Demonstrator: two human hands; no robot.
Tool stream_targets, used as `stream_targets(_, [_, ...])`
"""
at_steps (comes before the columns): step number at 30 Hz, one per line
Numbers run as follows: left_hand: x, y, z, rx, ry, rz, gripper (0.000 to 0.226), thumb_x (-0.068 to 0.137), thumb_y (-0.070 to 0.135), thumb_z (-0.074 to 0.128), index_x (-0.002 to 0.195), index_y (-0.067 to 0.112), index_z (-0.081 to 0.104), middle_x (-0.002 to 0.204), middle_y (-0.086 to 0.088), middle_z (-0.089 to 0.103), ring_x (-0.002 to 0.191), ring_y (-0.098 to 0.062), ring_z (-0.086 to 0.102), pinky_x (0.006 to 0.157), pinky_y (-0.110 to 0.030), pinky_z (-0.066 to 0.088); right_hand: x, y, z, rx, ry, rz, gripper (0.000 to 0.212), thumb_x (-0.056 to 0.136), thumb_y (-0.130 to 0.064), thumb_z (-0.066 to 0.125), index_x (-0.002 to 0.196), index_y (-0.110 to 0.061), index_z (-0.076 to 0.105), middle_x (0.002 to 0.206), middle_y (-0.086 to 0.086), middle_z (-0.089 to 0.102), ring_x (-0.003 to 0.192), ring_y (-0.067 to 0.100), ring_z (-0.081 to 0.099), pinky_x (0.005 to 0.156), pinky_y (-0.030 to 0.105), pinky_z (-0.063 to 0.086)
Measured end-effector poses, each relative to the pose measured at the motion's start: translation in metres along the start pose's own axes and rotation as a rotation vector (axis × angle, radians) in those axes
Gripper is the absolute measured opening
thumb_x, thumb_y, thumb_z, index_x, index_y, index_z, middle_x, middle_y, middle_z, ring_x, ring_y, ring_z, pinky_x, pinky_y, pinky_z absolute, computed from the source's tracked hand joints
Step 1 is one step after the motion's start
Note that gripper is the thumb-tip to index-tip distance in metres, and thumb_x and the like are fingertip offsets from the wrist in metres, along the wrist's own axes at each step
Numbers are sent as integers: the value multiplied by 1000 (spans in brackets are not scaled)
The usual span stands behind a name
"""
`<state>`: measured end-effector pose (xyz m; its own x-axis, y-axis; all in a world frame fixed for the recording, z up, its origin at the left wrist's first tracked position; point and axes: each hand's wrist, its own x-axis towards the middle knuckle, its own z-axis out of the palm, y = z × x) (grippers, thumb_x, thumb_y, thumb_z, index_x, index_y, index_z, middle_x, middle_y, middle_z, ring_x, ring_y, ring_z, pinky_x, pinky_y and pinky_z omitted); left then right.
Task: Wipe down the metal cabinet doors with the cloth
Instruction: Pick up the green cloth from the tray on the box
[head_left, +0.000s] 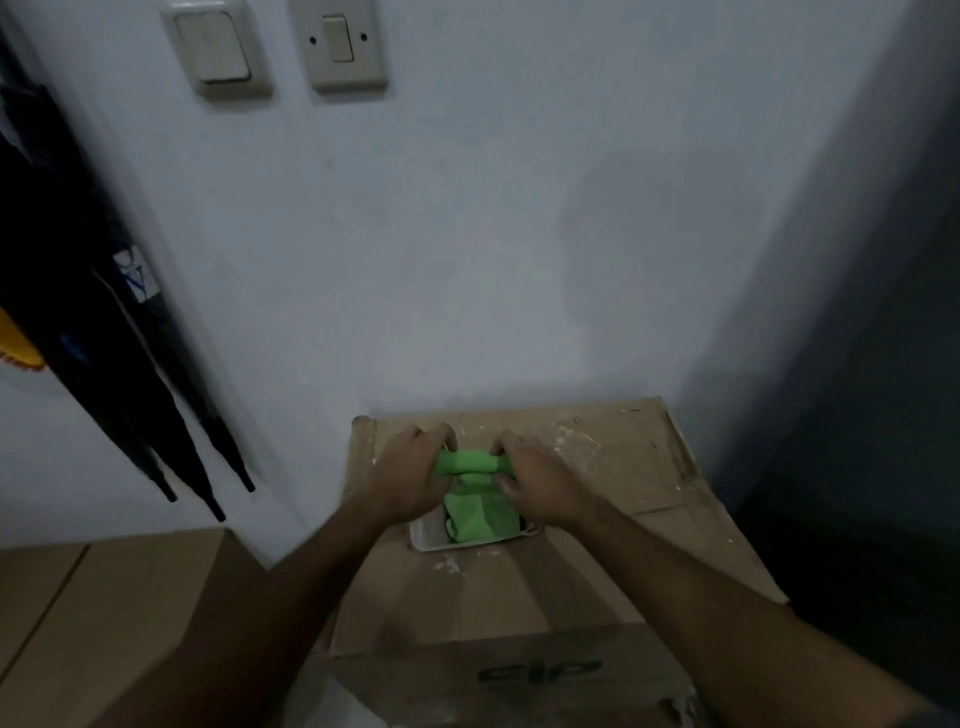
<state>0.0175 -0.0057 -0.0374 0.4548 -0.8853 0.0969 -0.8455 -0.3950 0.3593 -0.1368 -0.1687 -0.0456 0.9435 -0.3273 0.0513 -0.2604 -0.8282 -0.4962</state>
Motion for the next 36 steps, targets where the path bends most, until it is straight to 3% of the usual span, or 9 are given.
stream_targets(5, [-5, 36, -40, -633, -78, -157, 38, 81, 1, 86, 111, 13, 67, 96, 1, 70, 80, -1, 67, 74, -25, 56, -28, -13, -52, 284, 11, 33, 40, 84, -19, 58, 123, -24, 52, 106, 4, 62, 89, 22, 60, 74, 37, 49])
stream_targets(10, [-11, 90, -64, -1016, -126, -181, 35, 83, -9, 78, 116, -3, 70, 100, -14, 77, 91, -26, 74, 78, -33, 63, -69, -26, -97, 377, 70, 91, 39, 84, -42, 52, 117, -27, 64, 107, -5, 68, 96, 13, 65, 83, 37, 53])
stream_targets(15, [-17, 163, -83, -1136, -265, -67, 36, 87, -7, 74, 122, -4, 67, 109, -19, 76, 92, -25, 74, 78, -30, 62, -127, -34, -150, 483, 72, 164, 35, 105, -44, 52, 109, -16, 70, 101, -3, 70, 87, 6, 62, 77, 22, 48])
stream_targets(18, [-19, 212, -91, -1189, -279, 14, 46, 82, 3, 79, 126, 2, 65, 107, -14, 75, 90, -21, 73, 74, -26, 61, -168, -36, -183, 660, 87, 241, 37, 106, -46, 47, 101, -17, 71, 89, -2, 73, 78, 11, 66, 74, 29, 50])
stream_targets(22, [-27, 292, -96, -1240, -273, 91, 32, 88, 24, 76, 113, 5, 68, 86, -6, 68, 75, -14, 65, 65, -24, 53, -235, -36, -233, 971, 185, 286, 37, 107, -38, 49, 95, -8, 68, 66, 7, 70, 53, 19, 65, 49, 24, 50])
stream_targets(24, [-32, 340, -96, -1276, -245, 129, 30, 90, 35, 67, 99, 7, 65, 72, 0, 55, 67, -11, 56, 63, -24, 46, -270, -34, -258, 1086, 266, 310, 35, 104, -35, 54, 102, -4, 69, 71, 8, 71, 58, 18, 67, 52, 26, 51])
stream_targets(27, [-42, 412, -93, -1285, -212, 197, 40, 95, 47, 64, 104, 8, 61, 74, -4, 44, 67, -12, 45, 63, -25, 40, -325, -27, -296, 1195, 371, 332, 28, 102, -33, 58, 103, -7, 71, 75, 1, 73, 64, 12, 69, 58, 27, 51])
stream_targets(32, [-69, 524, -90, -1266, -189, 282, 92, 81, 66, 78, 121, -15, 59, 110, -16, 52, 96, -31, 47, 83, -43, 42, -432, -14, -351, 1313, 460, 334, 28, 100, -31, 60, 109, -7, 71, 79, 3, 76, 65, 14, 71, 56, 26, 54])
stream_targets(36, [-92, 609, -98, -1186, -153, 374, 72, 81, 69, 75, 106, 2, 64, 90, -15, 49, 74, -21, 48, 65, -27, 43, -501, -10, -389, 1368, 556, 229, 28, 103, -33, 56, 112, -11, 69, 76, 2, 72, 59, 12, 67, 51, 24, 52])
